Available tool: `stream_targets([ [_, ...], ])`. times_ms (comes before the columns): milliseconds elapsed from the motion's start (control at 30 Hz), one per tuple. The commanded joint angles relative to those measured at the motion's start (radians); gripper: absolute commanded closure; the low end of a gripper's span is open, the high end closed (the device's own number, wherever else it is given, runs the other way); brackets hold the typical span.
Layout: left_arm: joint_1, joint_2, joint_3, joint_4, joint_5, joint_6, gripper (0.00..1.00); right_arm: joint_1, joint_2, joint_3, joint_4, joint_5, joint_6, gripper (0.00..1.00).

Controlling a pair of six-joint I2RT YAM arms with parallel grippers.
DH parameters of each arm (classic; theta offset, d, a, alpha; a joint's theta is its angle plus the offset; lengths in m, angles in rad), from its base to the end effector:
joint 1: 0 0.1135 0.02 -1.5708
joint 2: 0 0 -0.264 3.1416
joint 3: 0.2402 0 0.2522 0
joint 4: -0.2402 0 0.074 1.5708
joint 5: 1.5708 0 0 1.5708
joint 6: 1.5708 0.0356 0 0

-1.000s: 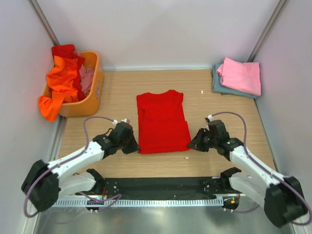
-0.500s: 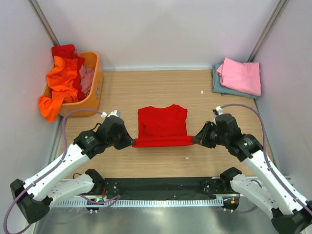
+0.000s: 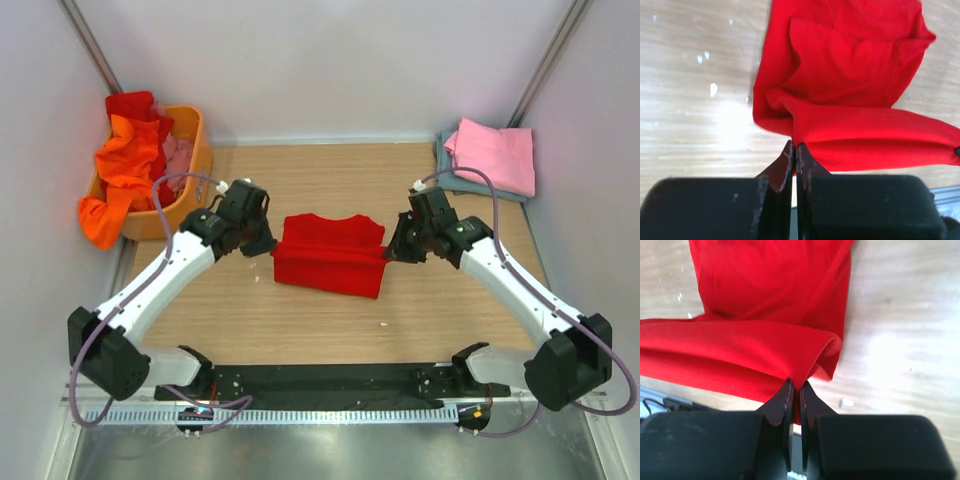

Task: Fold and stack the t-shirts
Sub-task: Fold the tshirt

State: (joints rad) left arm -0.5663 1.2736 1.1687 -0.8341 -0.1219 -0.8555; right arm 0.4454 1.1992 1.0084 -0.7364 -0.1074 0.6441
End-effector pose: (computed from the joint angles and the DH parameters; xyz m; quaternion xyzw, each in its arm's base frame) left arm 0.2193 -0.1343 0.3117 -0.1554 0.9361 -0.1585 0.2728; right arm 0.2165 0.1076 0.2844 0.0771 0.9443 0.2072 0.2437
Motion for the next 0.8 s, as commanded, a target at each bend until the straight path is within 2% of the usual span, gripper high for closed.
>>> stream_targets([
  [0,0.103,0.087,0.077,0.027,0.028,0.105,1.0,-0.06,0.083,0.068,0.04,0.041,-0.09,0.99],
  [67,0.146,0.203,0.149,0.039,0.06,0.125,1.0,-0.098,0.147,0.12,0.078,0.002,-0.113,0.99],
  [133,0.213,0.314,0.257,0.049,0.1,0.142,1.0,-0.166,0.308,0.23,0.101,-0.023,-0.138,0.99],
  [167,0.235,0.46,0.31,0.068,0.116,0.15,1.0,-0.187,0.386,0.284,0.11,-0.055,-0.144,0.99],
  [200,0.274,0.549,0.468,0.07,0.249,0.183,1.0,-0.22,0.534,0.345,0.112,-0.08,-0.152,0.72],
  [233,0.29,0.649,0.591,0.046,0.315,0.211,0.86,-0.232,0.633,0.507,0.095,-0.078,-0.162,0.47],
  [267,0.304,0.901,0.743,-0.111,0.332,0.232,0.68,-0.243,0.711,0.604,0.018,-0.057,-0.167,0.28],
  [300,0.312,1.016,1.098,-0.234,0.302,0.239,0.42,-0.257,0.844,0.765,0.003,-0.058,-0.175,0.01],
  [367,0.321,1.223,1.425,-0.467,0.343,0.251,0.34,-0.263,0.928,0.927,-0.111,0.006,-0.166,0.0],
  [400,0.321,1.313,1.608,-0.499,0.353,0.248,0.32,-0.264,0.945,1.012,-0.147,0.035,-0.156,0.0],
  [433,0.322,1.299,1.603,-0.462,0.384,0.239,0.31,-0.264,0.926,1.016,-0.167,0.049,-0.138,0.0],
  [467,0.319,1.259,1.439,-0.406,0.395,0.234,0.31,-0.266,0.887,0.997,-0.15,0.048,-0.126,0.0],
  [500,0.316,1.106,1.307,-0.32,0.409,0.23,0.3,-0.264,0.849,0.916,-0.102,0.043,-0.117,0.0],
  [533,0.315,1.025,1.171,-0.121,0.421,0.204,0.3,-0.264,0.756,0.865,-0.077,0.038,-0.109,0.0],
  [567,0.316,0.939,1.052,-0.043,0.424,0.194,0.27,-0.263,0.713,0.81,-0.054,0.026,-0.107,0.0],
  [600,0.316,0.834,0.907,0.004,0.421,0.194,0.18,-0.263,0.667,0.682,-0.028,0.008,-0.104,0.0],
  [633,0.316,0.796,0.875,0.013,0.416,0.209,0.17,-0.263,0.561,0.608,0.038,-0.018,-0.097,0.0],
  [667,0.316,0.771,0.859,-0.008,0.416,0.223,0.17,-0.263,0.518,0.531,0.076,-0.052,-0.08,0.0],
  [700,0.315,0.738,0.859,-0.038,0.416,0.239,0.18,-0.263,0.47,0.386,0.154,-0.127,-0.069,0.0],
  [767,0.31,0.699,0.83,-0.126,0.4,0.286,0.18,-0.263,0.372,0.258,0.21,-0.178,-0.041,0.0],
])
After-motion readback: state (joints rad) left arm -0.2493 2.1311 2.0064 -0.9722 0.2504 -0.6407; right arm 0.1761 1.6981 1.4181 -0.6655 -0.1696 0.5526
